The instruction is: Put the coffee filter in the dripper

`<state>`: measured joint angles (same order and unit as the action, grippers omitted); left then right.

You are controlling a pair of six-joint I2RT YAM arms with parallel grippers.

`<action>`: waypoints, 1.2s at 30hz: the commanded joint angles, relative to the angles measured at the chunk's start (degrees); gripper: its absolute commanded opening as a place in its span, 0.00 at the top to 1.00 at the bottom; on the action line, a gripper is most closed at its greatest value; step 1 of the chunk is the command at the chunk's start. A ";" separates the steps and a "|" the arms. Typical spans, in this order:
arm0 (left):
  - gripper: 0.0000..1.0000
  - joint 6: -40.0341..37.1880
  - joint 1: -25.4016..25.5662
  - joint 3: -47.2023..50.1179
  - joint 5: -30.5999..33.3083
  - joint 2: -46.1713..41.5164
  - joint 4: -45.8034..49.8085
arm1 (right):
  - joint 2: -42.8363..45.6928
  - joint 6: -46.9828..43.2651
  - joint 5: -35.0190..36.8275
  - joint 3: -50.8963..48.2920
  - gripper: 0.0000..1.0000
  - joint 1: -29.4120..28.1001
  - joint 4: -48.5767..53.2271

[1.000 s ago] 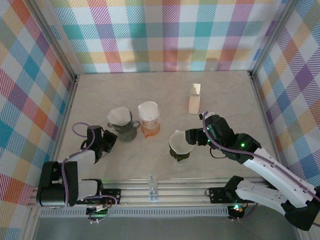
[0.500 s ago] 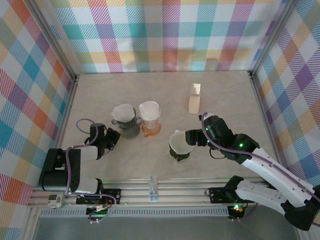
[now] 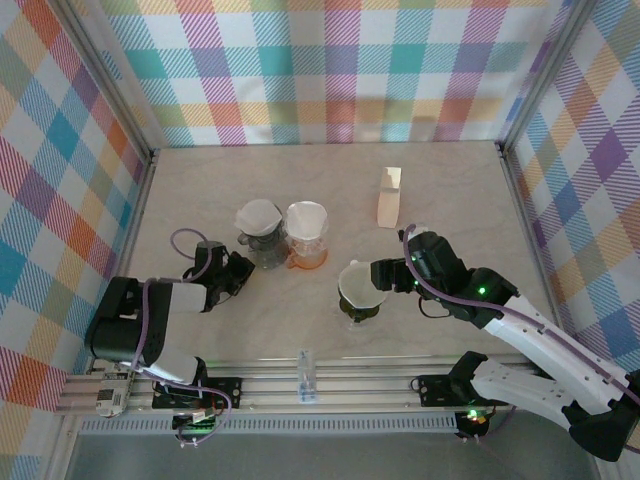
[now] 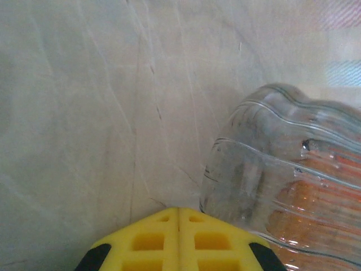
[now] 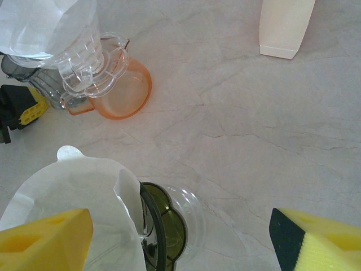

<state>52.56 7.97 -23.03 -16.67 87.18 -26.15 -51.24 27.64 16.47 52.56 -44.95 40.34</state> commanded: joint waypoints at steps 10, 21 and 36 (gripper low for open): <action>1.00 -1.50 0.53 0.47 7.81 -9.09 8.68 | 1.44 0.26 0.77 -0.35 0.17 0.45 -0.30; 1.00 0.79 -4.52 -2.43 8.39 -6.82 2.53 | 2.11 -0.31 0.58 -0.70 0.17 0.56 -0.44; 1.00 1.91 -1.74 -8.34 4.24 7.15 -9.95 | 3.47 0.05 1.80 0.14 0.17 0.83 1.75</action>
<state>54.43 5.26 -30.68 -11.14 92.27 -32.53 -48.27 27.62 17.19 52.16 -44.58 41.54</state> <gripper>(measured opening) 0.049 0.832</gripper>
